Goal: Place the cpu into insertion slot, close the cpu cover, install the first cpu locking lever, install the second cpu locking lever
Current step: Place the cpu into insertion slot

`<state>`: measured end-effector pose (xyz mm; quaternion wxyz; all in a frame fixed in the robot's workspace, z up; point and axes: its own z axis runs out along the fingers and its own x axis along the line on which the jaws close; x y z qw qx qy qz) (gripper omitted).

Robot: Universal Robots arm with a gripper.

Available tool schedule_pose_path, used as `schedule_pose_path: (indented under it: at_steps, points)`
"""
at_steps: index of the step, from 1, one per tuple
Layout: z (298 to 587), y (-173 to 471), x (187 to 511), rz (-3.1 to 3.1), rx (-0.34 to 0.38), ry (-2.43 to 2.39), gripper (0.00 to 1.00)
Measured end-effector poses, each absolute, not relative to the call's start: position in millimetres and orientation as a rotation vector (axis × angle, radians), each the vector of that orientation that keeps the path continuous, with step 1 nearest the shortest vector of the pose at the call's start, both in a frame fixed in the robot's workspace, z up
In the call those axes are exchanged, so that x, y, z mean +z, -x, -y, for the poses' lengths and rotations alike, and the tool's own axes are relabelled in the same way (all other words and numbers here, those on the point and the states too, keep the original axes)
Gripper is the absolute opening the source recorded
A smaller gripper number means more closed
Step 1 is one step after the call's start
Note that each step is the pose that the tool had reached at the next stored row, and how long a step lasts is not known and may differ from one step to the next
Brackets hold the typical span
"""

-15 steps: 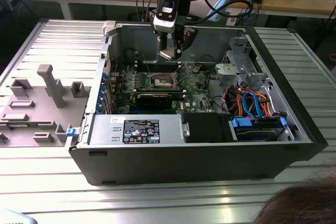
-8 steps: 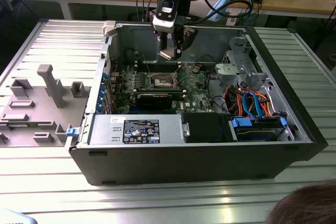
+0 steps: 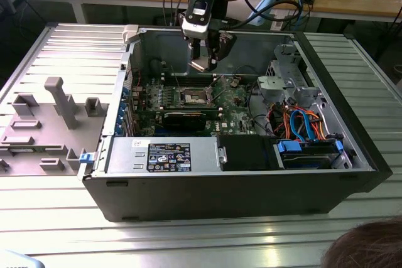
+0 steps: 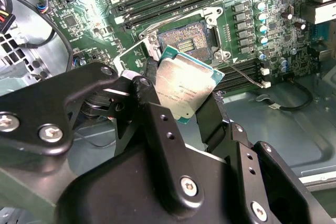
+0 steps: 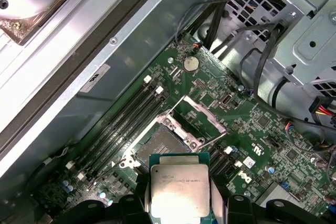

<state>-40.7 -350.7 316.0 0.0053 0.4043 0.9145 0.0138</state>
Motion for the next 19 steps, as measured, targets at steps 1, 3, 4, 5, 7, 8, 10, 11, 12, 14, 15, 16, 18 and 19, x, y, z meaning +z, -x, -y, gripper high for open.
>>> schedule_pose_path:
  at_steps: [1, 3, 4, 5, 7, 8, 10, 11, 12, 14, 15, 16, 18, 19]
  points:
    - [350.7, 40.7, 316.0, -2.863, 0.043, -1.268, 0.55]
    - [350.7, 40.7, 315.9, -2.861, 0.043, -1.271, 0.55]
    - [350.7, 40.7, 316.0, -2.860, 0.043, -1.274, 0.55]
    - [350.7, 40.7, 316.0, -2.859, 0.043, -1.276, 0.55]
    - [350.7, 40.7, 316.0, -2.857, 0.043, -1.280, 0.55]
    - [350.7, 40.7, 316.0, -2.856, 0.043, -1.282, 0.55]
    - [350.7, 40.7, 315.9, -2.853, 0.043, -1.289, 0.55]
    - [350.7, 40.7, 315.9, -2.852, 0.043, -1.291, 0.55]
    - [350.7, 40.7, 315.9, -2.851, 0.043, -1.292, 0.55]
    - [350.7, 40.7, 315.9, -2.850, 0.043, -1.296, 0.55]
    - [350.7, 40.7, 315.9, -2.849, 0.043, -1.298, 0.55]
    - [350.7, 40.7, 315.9, -2.848, 0.043, -1.300, 0.55]
    - [350.7, 40.7, 315.9, -2.846, 0.043, -1.303, 0.55]
    - [350.7, 40.7, 315.9, -2.845, 0.043, -1.306, 0.55]
